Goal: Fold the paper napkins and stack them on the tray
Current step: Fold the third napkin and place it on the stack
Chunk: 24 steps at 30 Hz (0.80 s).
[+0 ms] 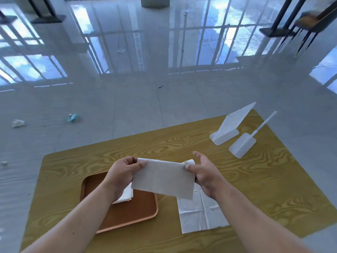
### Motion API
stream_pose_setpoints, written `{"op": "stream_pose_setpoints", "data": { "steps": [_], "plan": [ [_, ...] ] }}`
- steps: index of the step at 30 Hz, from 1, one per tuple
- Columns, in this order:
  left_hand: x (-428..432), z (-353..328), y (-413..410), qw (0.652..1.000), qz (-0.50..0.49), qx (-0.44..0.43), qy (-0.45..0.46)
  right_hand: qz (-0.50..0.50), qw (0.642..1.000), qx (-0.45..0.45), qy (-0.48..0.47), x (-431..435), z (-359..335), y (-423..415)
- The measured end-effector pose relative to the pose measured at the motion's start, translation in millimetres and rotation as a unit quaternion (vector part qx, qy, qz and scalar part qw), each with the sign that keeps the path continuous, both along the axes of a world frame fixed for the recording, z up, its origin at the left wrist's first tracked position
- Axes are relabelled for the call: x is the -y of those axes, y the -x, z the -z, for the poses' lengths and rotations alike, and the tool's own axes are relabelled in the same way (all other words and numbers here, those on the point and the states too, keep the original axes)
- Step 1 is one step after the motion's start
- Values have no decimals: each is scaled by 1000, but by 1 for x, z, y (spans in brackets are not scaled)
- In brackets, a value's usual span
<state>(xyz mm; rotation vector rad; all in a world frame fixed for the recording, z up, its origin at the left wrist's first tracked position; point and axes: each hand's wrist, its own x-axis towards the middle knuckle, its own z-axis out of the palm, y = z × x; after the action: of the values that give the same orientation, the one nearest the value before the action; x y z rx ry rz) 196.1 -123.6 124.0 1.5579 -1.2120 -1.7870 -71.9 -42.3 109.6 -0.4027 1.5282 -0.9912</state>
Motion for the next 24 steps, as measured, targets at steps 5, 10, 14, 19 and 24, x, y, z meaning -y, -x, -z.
{"op": "stream_pose_setpoints", "data": {
  "steps": [5,10,14,19,24],
  "plan": [
    [4,-8,-16,999,-31,-23,14,-8,999,50,-4,14,-16,-19],
    [2,-10,-27,994,-36,-99,-24,-30,1000,10,1,21,-13,-43],
    [1,-11,-41,991,-39,-117,-41,-43,997,26,55,19,-14,-34],
    [1,-8,-37,988,-44,-131,-70,-136,986,9,91,13,-19,-31],
    [5,-4,-28,995,-44,-83,-38,-108,988,-20,106,11,-20,-26]
  ]
}}
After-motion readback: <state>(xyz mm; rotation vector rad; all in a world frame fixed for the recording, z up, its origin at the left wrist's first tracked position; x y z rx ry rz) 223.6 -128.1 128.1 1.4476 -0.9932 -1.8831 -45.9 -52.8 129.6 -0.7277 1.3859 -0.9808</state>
